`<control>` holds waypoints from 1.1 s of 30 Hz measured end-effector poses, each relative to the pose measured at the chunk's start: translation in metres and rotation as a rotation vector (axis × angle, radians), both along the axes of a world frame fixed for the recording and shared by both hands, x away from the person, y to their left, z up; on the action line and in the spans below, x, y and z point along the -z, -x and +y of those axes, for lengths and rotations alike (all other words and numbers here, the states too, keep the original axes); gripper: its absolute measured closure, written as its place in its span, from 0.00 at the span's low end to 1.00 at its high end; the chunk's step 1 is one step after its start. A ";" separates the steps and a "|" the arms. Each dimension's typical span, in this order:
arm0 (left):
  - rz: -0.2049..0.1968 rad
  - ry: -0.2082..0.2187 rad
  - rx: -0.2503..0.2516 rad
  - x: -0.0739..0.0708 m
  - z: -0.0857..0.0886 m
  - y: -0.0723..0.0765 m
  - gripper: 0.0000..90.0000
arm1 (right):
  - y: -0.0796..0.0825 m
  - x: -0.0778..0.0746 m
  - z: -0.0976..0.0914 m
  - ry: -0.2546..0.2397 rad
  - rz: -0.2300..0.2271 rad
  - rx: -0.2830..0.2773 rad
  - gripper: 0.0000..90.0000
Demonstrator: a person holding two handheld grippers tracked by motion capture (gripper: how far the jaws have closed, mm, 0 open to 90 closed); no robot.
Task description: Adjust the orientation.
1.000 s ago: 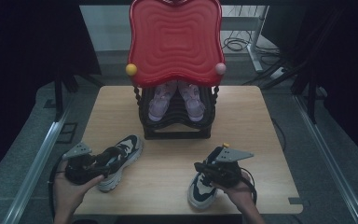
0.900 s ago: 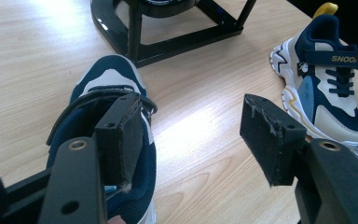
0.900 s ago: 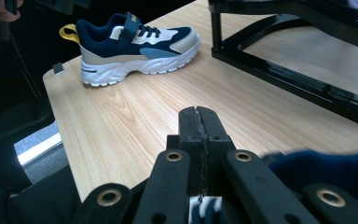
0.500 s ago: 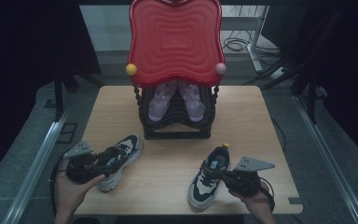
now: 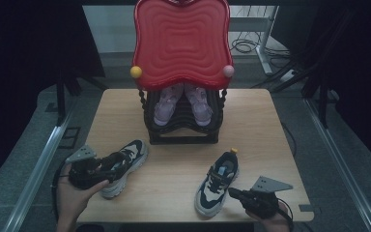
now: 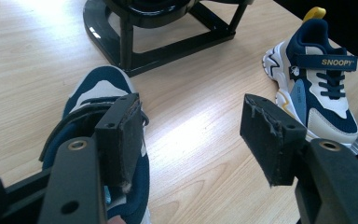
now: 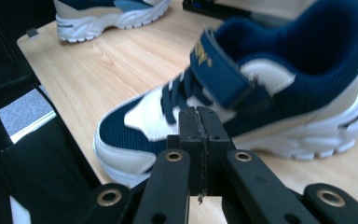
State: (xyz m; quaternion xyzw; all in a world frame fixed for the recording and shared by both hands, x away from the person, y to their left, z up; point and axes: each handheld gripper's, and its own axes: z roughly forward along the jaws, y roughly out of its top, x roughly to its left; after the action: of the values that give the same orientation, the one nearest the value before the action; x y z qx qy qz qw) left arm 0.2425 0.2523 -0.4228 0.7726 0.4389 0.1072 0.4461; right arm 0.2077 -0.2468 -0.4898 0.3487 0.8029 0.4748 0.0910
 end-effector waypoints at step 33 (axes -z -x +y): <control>0.006 -0.010 -0.004 0.004 -0.002 0.002 0.44 | 0.000 0.025 0.012 0.060 0.052 -0.031 1.00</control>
State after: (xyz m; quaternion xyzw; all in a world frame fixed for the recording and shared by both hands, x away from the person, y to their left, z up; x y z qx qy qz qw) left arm 0.2402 0.2506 -0.4271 0.7742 0.4413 0.1079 0.4408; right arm 0.2078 -0.2347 -0.5145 0.3457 0.8241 0.4427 0.0731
